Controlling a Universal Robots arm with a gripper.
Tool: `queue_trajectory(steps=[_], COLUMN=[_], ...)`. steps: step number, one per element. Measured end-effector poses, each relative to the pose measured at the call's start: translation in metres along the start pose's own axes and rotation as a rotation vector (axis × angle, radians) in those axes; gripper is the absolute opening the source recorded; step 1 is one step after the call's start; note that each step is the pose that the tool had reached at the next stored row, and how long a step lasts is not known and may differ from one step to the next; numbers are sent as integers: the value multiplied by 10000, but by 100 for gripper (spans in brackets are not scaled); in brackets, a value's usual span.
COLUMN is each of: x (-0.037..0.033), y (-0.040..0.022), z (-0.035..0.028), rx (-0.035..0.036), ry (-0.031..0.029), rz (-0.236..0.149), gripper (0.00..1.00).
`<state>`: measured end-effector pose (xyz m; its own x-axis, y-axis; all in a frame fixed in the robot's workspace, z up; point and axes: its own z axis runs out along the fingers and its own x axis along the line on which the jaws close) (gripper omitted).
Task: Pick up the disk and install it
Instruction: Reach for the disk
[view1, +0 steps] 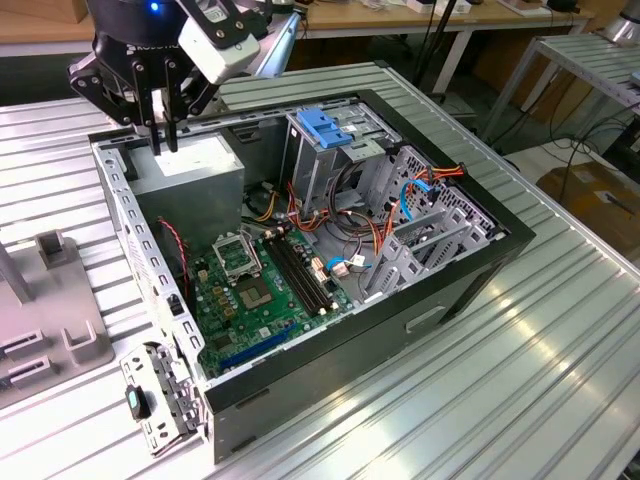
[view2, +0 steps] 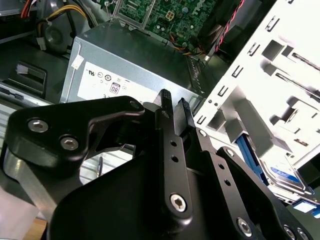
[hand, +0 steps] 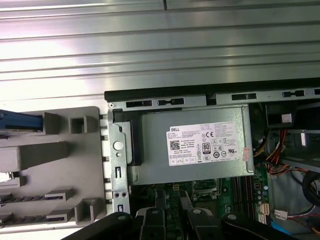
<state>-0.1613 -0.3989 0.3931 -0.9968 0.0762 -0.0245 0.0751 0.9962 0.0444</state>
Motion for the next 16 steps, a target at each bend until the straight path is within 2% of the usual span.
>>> queue_trajectory(steps=[16], x=[63], y=[-5], z=[-1], rx=[0], ry=[0], rz=[0], gripper=[24])
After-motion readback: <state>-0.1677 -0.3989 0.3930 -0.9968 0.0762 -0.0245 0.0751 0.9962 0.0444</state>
